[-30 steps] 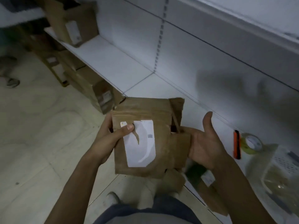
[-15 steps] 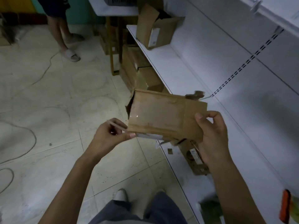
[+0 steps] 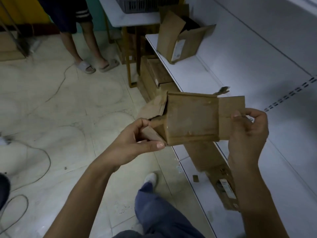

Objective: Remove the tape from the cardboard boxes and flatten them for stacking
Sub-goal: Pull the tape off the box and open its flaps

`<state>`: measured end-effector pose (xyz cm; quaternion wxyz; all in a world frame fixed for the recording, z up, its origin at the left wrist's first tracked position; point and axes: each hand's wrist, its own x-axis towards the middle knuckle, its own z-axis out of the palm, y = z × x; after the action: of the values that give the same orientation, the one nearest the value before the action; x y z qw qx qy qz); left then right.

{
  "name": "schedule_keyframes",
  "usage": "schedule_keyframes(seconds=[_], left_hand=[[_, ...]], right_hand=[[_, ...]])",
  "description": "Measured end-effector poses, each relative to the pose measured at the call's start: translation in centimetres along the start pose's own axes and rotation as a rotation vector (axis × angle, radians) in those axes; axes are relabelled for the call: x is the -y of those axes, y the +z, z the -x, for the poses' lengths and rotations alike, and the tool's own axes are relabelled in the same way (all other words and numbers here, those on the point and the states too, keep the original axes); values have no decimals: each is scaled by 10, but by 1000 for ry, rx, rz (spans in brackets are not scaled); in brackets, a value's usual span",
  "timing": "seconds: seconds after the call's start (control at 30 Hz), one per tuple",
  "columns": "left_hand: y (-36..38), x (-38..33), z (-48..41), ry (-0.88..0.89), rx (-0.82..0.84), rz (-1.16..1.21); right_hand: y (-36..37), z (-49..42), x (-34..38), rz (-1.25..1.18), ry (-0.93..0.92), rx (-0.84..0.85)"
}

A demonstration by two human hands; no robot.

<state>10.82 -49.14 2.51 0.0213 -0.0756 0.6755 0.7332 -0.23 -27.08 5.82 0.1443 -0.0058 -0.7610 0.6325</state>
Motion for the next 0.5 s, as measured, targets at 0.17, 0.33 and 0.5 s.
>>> schedule_keyframes(seconds=[0.17,0.33,0.5], left_hand=[[-51,-29,-60,32,-139,-77],[-69,-36,-96,100,-280,43],[-93,-50,-131,59,-252,95]], right_hand=[[79,-47,-2,39,-35,-41],[132,-80,5,71,-58,-48],[163,-84,4,136,-141,-112]])
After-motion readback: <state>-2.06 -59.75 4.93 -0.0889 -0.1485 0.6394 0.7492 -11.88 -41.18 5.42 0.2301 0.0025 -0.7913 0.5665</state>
